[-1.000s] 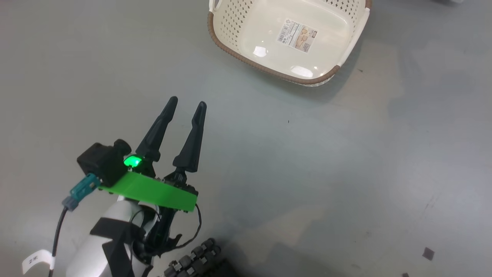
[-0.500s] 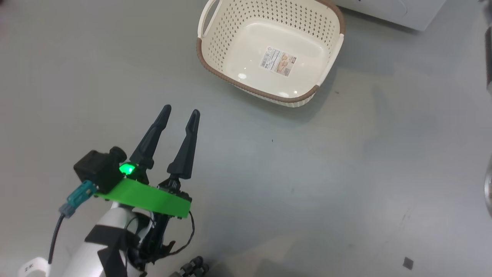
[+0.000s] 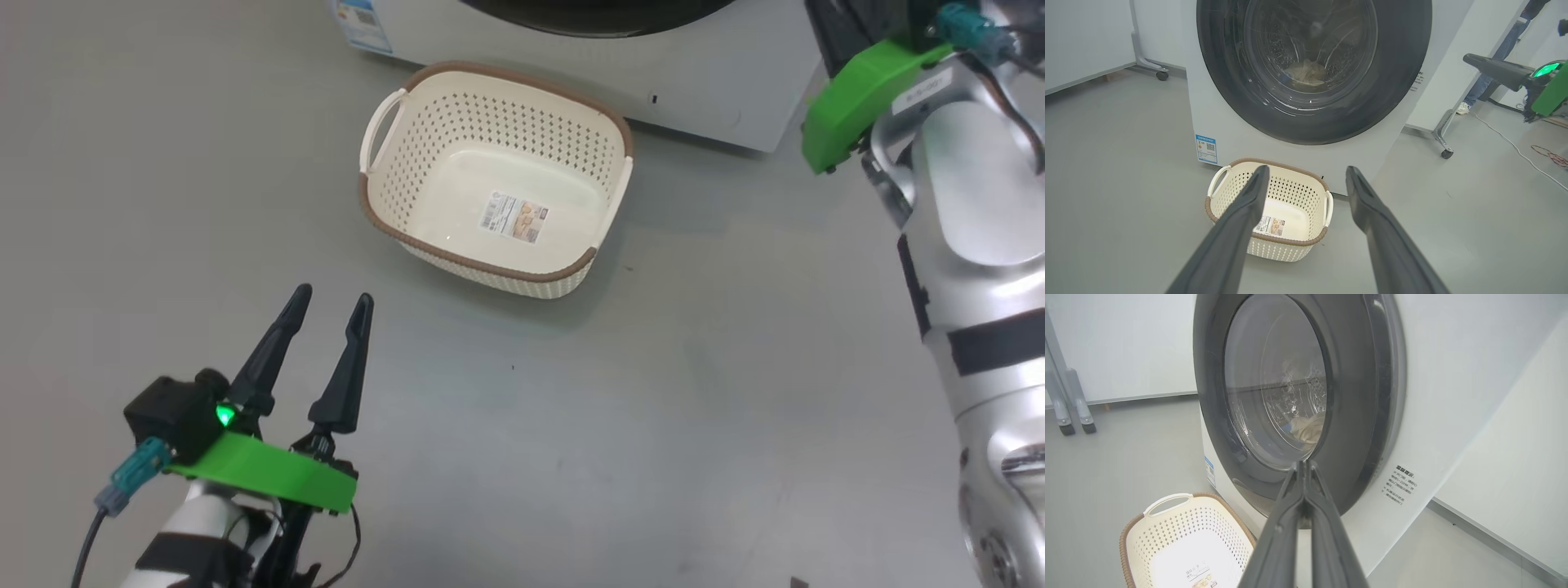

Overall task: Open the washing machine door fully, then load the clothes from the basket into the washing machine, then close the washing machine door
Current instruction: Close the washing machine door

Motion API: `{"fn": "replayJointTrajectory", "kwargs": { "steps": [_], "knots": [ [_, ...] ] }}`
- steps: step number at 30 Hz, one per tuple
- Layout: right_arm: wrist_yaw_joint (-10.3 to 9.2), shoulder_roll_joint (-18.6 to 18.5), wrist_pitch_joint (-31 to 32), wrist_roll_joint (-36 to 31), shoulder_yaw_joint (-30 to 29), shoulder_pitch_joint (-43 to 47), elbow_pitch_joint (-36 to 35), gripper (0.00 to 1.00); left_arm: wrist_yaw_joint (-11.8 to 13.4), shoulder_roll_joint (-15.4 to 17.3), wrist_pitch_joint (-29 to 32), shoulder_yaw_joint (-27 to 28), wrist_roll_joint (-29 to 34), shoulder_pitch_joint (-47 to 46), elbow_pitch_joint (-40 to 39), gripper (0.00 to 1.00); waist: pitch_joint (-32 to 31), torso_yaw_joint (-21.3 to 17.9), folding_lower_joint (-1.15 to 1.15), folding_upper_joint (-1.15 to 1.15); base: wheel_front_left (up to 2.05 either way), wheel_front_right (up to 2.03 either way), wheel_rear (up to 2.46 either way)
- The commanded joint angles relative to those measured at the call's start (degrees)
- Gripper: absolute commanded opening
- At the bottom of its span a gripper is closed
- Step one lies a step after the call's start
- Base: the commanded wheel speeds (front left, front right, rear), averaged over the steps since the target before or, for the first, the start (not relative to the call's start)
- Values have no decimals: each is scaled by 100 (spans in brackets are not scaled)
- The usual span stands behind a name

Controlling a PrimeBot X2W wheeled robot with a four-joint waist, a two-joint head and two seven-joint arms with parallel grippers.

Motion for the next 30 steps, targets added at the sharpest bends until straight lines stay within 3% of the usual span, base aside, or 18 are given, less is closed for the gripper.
{"fn": "replayJointTrajectory", "kwargs": {
  "steps": [1,11,30],
  "knots": [
    [-21,157,-37,153,236,105,-309,0,-37,271,-62,280,112,7,-148,100,-265,-287,1,0,0,0,0],
    [-21,185,-38,979,825,1527,-1395,0,-37,391,-62,675,247,524,-172,100,-930,-958,1,0,0,0,0],
    [-21,204,-38,1139,175,3767,-2701,0,-37,289,-62,1043,559,1364,-223,100,-1737,-1589,1,0,0,0,0]
  ]
}}
